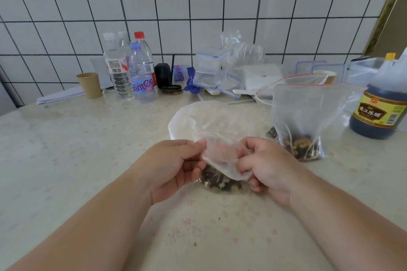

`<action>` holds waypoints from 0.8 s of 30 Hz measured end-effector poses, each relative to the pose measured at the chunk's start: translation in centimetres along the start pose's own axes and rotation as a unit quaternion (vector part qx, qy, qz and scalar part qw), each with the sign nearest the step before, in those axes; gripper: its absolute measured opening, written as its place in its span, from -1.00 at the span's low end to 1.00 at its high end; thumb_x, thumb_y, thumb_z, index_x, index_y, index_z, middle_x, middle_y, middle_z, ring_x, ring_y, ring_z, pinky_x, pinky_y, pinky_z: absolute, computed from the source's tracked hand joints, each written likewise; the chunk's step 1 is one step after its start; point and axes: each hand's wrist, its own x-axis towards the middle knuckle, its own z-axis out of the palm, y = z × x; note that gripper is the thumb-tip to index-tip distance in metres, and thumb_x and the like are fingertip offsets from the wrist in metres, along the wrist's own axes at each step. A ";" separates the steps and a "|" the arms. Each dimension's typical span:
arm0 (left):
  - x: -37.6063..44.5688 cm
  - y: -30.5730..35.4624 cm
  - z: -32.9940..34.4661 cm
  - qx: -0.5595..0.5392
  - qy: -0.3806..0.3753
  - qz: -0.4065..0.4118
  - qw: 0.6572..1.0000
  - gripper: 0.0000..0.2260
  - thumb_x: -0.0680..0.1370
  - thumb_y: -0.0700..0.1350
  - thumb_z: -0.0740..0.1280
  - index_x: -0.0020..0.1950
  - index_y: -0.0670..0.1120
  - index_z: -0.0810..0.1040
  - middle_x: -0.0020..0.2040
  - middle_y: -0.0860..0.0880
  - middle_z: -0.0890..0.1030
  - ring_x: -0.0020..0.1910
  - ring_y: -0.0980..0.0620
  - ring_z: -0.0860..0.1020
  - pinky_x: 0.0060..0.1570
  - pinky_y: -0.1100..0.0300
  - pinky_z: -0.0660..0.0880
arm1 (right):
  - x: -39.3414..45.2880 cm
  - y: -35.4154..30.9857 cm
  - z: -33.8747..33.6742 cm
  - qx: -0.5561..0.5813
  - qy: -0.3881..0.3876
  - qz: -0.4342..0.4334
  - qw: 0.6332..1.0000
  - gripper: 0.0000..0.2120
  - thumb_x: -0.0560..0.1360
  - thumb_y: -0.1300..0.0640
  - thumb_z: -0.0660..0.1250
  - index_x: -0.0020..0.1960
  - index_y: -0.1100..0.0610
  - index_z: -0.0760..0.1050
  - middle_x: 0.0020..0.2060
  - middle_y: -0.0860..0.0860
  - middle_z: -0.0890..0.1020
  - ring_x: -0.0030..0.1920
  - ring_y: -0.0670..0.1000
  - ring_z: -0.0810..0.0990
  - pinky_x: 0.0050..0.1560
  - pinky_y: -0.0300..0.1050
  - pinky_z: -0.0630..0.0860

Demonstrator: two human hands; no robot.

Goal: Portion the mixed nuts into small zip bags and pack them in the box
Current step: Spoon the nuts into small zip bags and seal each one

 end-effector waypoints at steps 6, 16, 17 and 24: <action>-0.1 -0.5 0.3 0.317 0.152 0.132 0.927 -0.82 0.45 -0.29 0.34 -0.27 -0.08 0.42 -0.56 0.02 0.45 -0.62 0.05 0.34 -0.62 0.33 0.24 | 0.1 0.2 -0.7 -0.173 0.050 -0.038 0.983 -0.68 0.13 0.10 0.39 -0.17 0.18 0.44 -0.46 0.00 0.47 -0.43 0.02 0.44 -0.35 -0.02 0.36; -0.3 -0.4 -0.2 0.412 0.133 0.164 0.886 -0.72 0.43 -0.21 0.45 -0.38 -0.02 0.42 -0.48 0.04 0.50 -0.50 0.08 0.45 -0.54 0.34 0.37 | 0.6 -0.2 -1.0 0.130 -0.015 0.036 0.991 -0.75 0.48 0.10 0.45 -0.38 0.03 0.64 -0.40 0.03 0.60 -0.46 -0.02 0.49 -0.51 -0.21 0.34; -0.3 -0.2 -0.3 0.370 0.116 0.153 0.909 -0.75 0.43 -0.22 0.49 -0.35 -0.03 0.48 -0.41 0.00 0.56 -0.45 0.05 0.51 -0.46 0.30 0.47 | 0.6 -0.1 -1.0 0.142 -0.015 0.034 0.989 -0.76 0.47 0.16 0.45 -0.38 0.02 0.63 -0.41 0.02 0.58 -0.48 -0.03 0.46 -0.53 -0.22 0.31; 0.0 0.4 -0.2 0.034 0.014 0.008 0.999 -0.70 0.55 0.04 0.43 -0.25 -0.14 0.75 -0.28 -0.17 0.63 -0.41 -0.04 0.54 -0.46 0.16 0.53 | 0.5 0.0 -0.2 -0.037 0.029 -0.066 0.997 -0.78 0.38 0.25 0.42 -0.17 -0.07 0.70 -0.33 -0.15 0.69 -0.34 -0.13 0.56 -0.31 -0.24 0.41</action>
